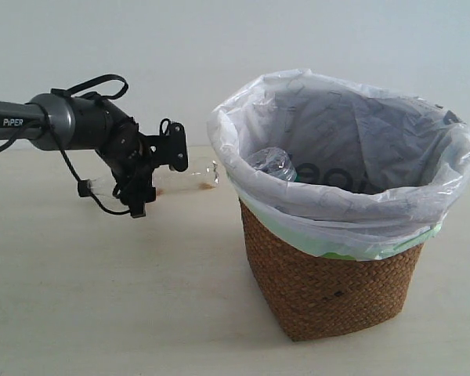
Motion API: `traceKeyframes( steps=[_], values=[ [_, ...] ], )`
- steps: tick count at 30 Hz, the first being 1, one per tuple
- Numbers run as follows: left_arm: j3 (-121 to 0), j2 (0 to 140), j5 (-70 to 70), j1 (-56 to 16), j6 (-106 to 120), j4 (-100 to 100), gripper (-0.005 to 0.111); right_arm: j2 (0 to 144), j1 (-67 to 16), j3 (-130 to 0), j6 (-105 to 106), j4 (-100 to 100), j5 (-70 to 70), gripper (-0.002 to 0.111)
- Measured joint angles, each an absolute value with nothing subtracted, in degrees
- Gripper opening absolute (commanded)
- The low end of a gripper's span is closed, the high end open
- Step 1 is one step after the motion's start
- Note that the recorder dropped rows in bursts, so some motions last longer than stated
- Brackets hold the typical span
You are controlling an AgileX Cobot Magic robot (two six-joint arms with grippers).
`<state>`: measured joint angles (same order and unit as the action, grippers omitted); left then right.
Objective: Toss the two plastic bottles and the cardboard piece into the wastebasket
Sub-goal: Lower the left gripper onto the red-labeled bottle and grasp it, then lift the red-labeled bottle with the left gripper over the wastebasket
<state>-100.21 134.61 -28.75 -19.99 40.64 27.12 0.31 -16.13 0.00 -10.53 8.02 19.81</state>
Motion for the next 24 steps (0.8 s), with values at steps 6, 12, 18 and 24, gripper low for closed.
traceKeyframes(
  steps=[6, 12, 18, 24],
  values=[
    [-100.8, 136.3, -27.9, -19.3, 39.5, 27.0, 0.064, 0.3, -16.1, 0.0, -10.5, 8.0, 19.8, 0.000],
    [-101.2, 136.6, -28.7, -19.2, 38.9, 27.1, 0.048, 0.3, -16.1, 0.0, -10.5, 8.0, 19.8, 0.000],
    [-101.3, 136.7, -30.2, -19.2, 36.8, 27.4, 0.004, 0.3, -16.1, 0.0, -10.5, 8.0, 19.8, 0.000],
    [-101.2, 135.0, -33.9, -18.3, 27.8, 25.8, 0.004, 0.3, -16.1, 0.0, -10.5, 8.0, 19.8, 0.000]
  ],
)
